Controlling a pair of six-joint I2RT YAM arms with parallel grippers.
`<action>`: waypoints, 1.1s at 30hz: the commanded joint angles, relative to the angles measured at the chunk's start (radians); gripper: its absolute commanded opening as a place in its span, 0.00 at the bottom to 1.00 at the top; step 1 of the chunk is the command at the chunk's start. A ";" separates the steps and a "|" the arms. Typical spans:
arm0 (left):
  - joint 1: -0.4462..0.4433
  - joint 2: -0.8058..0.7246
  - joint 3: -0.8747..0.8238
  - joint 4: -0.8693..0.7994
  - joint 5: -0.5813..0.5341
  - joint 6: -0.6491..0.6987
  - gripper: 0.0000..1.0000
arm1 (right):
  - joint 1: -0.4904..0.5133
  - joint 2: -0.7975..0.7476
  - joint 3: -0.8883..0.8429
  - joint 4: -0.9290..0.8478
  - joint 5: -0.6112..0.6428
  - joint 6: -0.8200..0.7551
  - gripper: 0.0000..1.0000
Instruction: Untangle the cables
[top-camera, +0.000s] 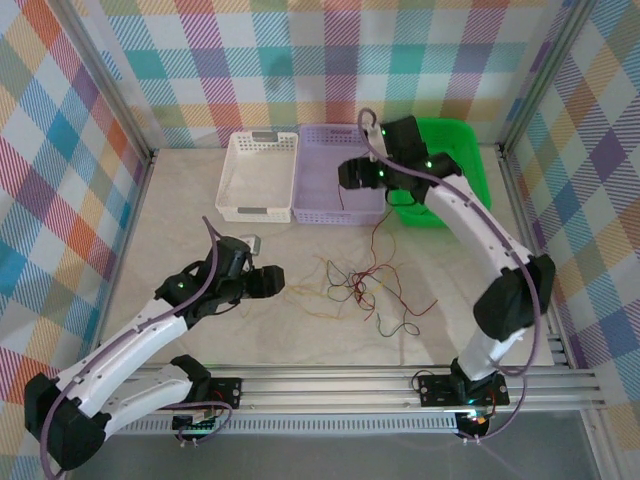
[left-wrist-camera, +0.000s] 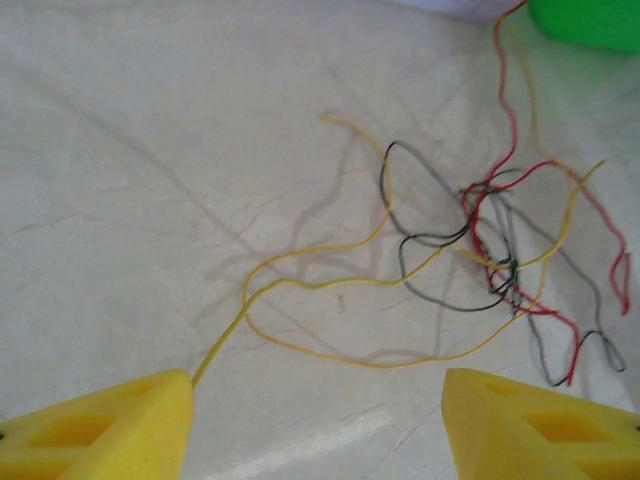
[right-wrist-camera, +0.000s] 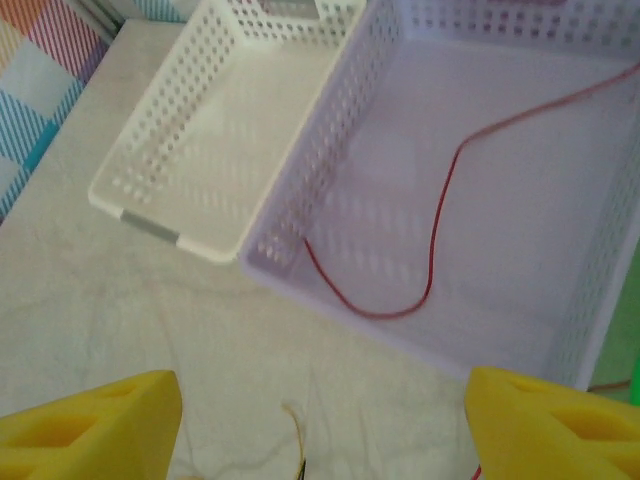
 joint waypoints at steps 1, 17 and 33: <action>-0.011 0.053 0.036 -0.088 -0.054 0.014 0.66 | 0.006 -0.129 -0.182 0.094 -0.042 0.011 0.77; -0.011 0.250 -0.002 -0.031 -0.115 0.012 0.51 | 0.012 -0.589 -0.602 0.115 -0.083 0.023 0.97; -0.011 0.230 0.125 -0.090 -0.122 0.003 0.00 | 0.012 -0.837 -0.733 -0.007 -0.041 0.039 1.00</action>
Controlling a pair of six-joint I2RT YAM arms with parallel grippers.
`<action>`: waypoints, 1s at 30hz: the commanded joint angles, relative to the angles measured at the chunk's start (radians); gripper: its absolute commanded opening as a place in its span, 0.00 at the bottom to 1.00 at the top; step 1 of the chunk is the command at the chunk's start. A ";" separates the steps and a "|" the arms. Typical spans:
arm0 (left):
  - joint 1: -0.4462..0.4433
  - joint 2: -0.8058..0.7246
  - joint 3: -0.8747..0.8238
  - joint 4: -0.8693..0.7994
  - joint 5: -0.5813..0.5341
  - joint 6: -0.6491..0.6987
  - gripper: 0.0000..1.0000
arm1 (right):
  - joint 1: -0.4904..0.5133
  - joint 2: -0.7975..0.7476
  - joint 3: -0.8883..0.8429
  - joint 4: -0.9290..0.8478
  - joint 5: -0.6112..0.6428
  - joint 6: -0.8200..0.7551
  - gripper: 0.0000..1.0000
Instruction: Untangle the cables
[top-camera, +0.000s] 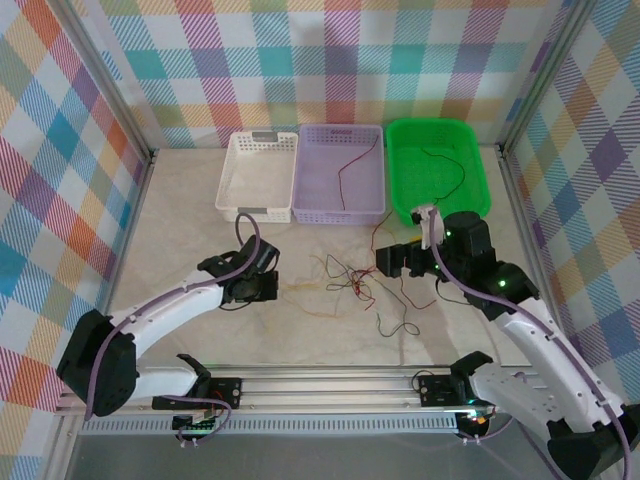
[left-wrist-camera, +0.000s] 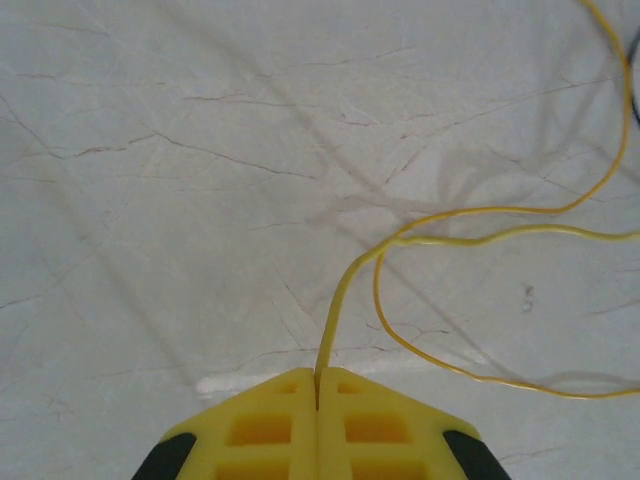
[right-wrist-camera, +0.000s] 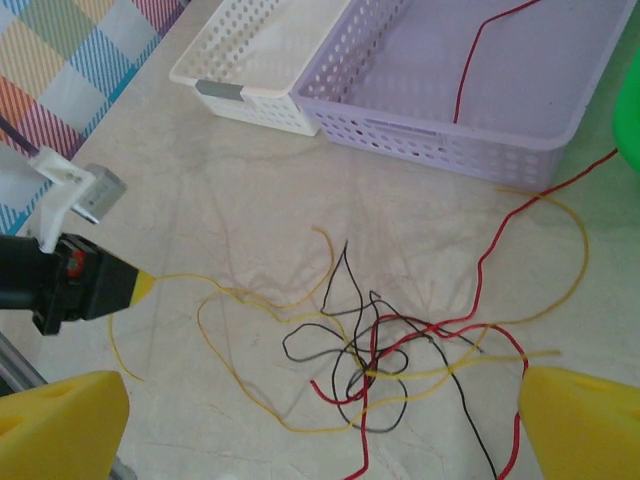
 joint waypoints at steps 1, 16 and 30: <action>-0.009 -0.086 0.126 -0.090 -0.017 0.008 0.00 | 0.005 -0.044 -0.033 -0.051 0.028 0.012 1.00; -0.007 -0.136 0.694 -0.408 -0.082 0.132 0.00 | 0.005 -0.110 -0.058 -0.094 0.089 0.029 1.00; -0.001 -0.005 1.026 -0.397 -0.002 0.165 0.00 | 0.102 0.024 -0.234 0.376 -0.144 0.110 1.00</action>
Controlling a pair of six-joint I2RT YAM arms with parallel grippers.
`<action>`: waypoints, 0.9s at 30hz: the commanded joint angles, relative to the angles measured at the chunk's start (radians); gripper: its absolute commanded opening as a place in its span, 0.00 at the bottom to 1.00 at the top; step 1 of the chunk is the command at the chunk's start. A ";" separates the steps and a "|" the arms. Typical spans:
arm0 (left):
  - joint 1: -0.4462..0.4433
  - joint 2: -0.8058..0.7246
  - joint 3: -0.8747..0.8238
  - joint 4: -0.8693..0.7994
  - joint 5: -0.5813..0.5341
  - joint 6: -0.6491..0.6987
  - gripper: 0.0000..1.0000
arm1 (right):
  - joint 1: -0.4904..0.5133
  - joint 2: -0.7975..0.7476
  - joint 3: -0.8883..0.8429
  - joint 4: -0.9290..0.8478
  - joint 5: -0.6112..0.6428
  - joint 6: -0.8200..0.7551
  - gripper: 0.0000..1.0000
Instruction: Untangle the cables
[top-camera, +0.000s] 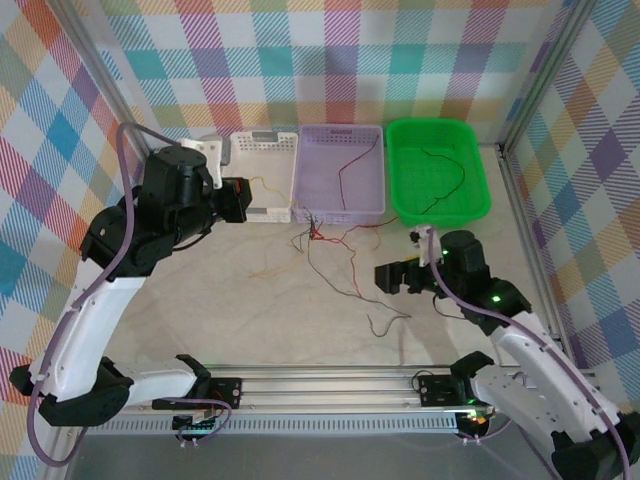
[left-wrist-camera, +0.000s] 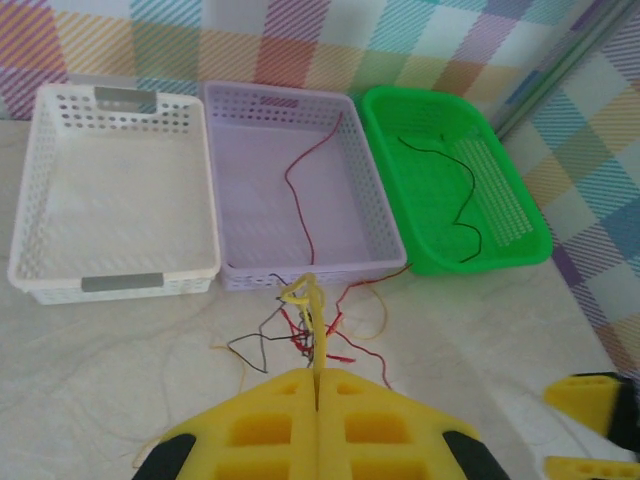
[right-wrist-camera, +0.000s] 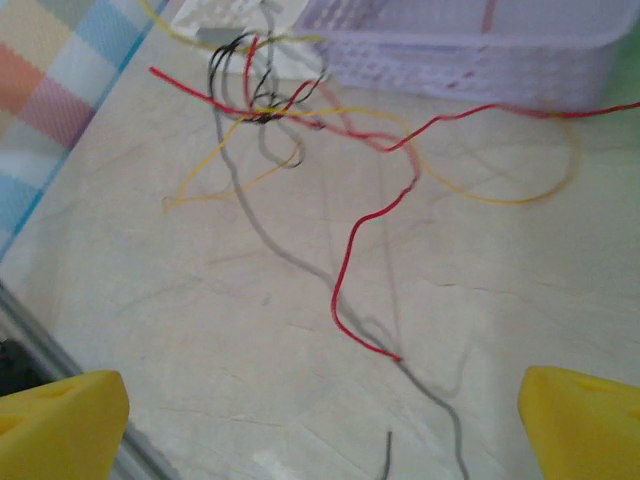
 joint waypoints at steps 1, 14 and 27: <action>-0.002 0.030 0.020 0.015 0.066 -0.002 0.00 | 0.098 0.104 -0.035 0.294 -0.052 0.033 1.00; -0.002 0.014 0.054 0.043 0.144 -0.081 0.00 | 0.237 0.668 0.100 0.747 0.075 0.057 0.78; -0.002 -0.021 0.083 0.002 0.082 -0.057 0.00 | 0.248 0.669 0.069 0.727 0.245 0.022 0.17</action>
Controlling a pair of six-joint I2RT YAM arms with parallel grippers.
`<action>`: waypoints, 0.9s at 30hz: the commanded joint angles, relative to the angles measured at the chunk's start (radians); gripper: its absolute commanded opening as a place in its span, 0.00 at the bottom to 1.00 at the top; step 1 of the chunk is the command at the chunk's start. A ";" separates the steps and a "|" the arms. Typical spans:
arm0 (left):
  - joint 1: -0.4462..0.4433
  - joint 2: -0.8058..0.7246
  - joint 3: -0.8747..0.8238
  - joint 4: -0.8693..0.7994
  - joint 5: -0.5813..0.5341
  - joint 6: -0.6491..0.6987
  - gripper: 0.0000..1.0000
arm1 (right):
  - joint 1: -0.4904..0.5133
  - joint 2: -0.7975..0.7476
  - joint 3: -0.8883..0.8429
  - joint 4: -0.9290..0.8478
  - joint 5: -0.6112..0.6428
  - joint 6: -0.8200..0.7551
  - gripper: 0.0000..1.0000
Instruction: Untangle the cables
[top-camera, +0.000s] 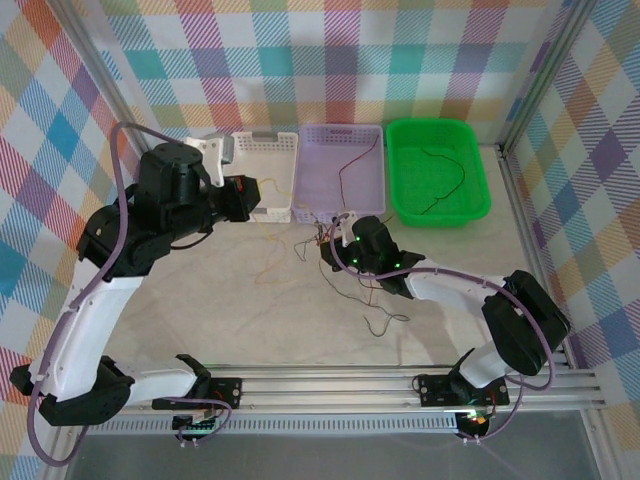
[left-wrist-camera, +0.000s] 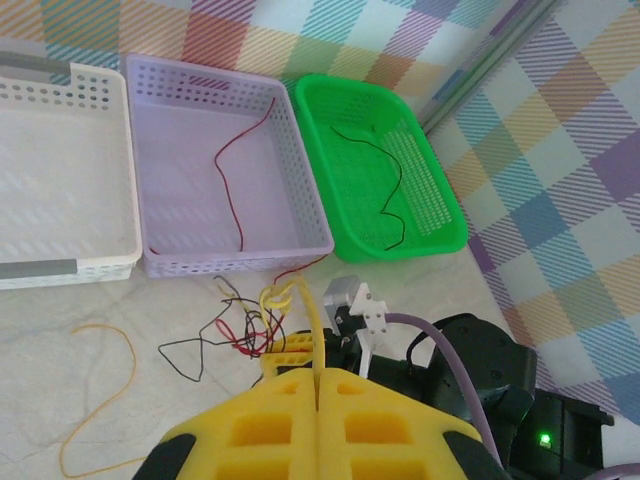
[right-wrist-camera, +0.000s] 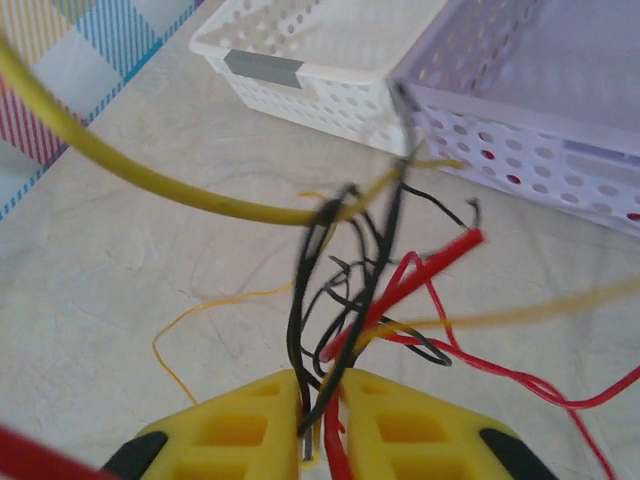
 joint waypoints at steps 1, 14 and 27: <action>-0.002 -0.017 0.055 -0.004 -0.048 0.029 0.00 | 0.005 -0.035 -0.037 0.012 0.022 -0.012 0.17; 0.000 0.019 0.253 -0.087 -0.193 0.122 0.00 | -0.003 -0.128 -0.175 -0.037 0.092 0.016 0.00; 0.058 0.219 0.461 -0.049 -0.417 0.255 0.00 | -0.013 -0.337 -0.260 -0.094 0.070 0.054 0.00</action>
